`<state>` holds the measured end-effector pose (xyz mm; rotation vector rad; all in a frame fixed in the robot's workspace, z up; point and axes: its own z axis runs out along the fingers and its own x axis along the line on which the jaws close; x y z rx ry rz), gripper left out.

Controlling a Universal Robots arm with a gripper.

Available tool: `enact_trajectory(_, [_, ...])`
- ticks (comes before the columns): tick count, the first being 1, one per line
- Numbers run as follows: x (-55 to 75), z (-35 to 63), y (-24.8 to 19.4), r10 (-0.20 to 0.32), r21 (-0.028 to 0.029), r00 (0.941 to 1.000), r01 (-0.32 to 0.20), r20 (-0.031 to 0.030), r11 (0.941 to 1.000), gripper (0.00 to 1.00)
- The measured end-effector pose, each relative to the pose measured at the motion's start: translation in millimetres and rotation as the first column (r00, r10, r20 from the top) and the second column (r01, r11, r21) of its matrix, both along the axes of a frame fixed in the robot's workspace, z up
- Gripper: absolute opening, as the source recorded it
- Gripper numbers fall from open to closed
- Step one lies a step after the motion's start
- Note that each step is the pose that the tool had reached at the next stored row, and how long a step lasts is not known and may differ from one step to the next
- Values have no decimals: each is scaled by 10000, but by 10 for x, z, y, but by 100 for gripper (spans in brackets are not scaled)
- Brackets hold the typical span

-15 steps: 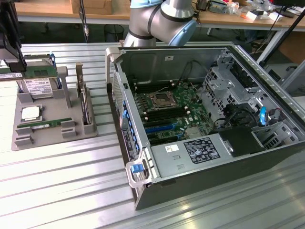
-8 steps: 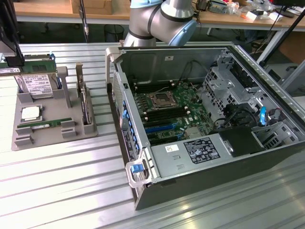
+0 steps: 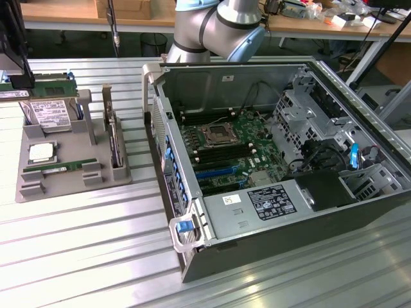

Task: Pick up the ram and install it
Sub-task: 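Pick up the ram and move it above insertion slot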

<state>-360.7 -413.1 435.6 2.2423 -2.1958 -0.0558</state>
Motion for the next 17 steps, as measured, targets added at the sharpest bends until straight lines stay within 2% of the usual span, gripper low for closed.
enact_trajectory(17, [246, 0, 0, 0, -1, 10000, 0, 0, 10000, 12])
